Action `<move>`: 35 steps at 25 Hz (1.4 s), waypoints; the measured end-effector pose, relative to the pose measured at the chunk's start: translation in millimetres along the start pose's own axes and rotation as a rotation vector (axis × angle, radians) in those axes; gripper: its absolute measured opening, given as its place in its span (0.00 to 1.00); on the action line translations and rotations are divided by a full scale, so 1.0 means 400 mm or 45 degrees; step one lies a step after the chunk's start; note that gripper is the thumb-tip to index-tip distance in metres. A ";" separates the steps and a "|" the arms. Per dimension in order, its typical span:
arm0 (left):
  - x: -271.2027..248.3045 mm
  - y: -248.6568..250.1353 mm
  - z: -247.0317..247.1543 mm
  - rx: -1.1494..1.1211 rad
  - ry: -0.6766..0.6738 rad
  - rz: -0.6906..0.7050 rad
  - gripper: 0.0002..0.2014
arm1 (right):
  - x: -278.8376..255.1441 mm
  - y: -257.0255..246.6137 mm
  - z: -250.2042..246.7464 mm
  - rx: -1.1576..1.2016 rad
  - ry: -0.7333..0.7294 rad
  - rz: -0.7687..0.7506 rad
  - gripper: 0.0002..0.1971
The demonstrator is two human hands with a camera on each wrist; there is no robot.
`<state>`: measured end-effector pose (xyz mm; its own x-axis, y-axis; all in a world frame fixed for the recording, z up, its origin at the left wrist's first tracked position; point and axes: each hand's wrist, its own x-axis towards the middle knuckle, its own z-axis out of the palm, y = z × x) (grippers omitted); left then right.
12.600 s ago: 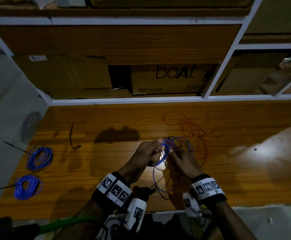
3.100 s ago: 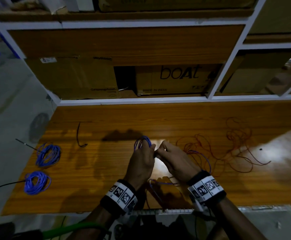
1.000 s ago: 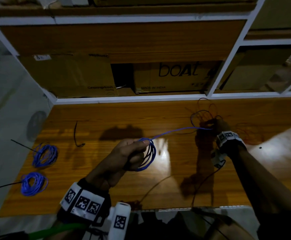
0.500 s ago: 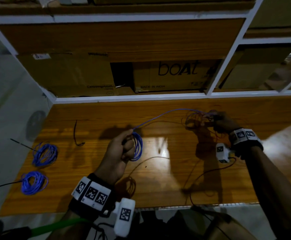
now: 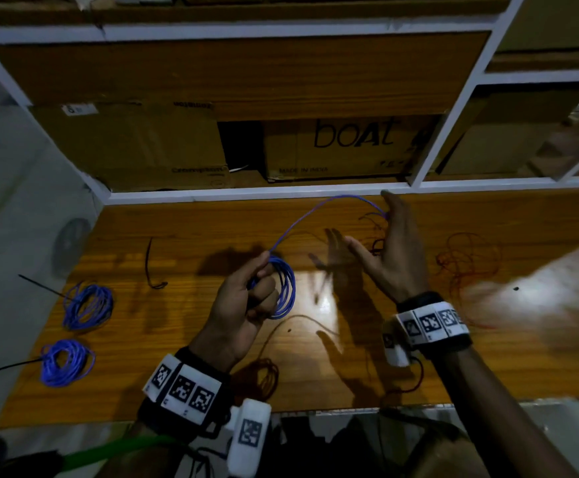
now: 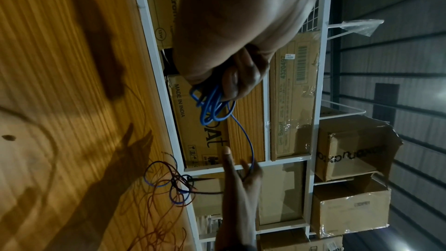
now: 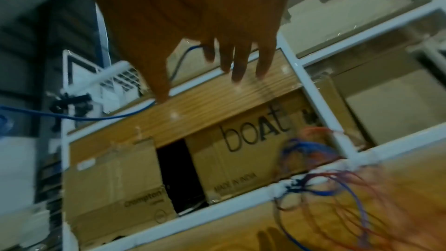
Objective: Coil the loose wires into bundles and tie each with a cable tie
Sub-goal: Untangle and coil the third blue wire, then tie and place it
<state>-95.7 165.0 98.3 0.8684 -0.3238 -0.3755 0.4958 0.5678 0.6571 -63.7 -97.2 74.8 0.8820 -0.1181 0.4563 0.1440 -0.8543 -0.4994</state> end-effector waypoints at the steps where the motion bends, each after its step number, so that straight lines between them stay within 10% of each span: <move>1: 0.000 0.000 -0.002 0.010 -0.019 -0.008 0.15 | 0.003 -0.021 -0.001 0.001 0.091 -0.001 0.42; 6: -0.011 -0.006 0.002 0.062 -0.135 -0.051 0.14 | -0.027 -0.074 0.060 -0.454 -0.116 -0.108 0.34; 16: 0.021 -0.016 0.009 -0.208 -0.185 0.278 0.14 | -0.152 -0.043 0.155 0.131 -0.547 -0.101 0.02; 35: 0.080 -0.137 -0.015 0.976 0.073 0.477 0.25 | -0.206 -0.117 0.084 -0.187 -0.814 -0.600 0.13</move>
<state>-95.0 128.1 46.3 0.9840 -0.1660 -0.0640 0.0571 -0.0459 0.9973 -128.2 -30.3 35.6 0.8357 0.5456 0.0627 0.5435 -0.8052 -0.2371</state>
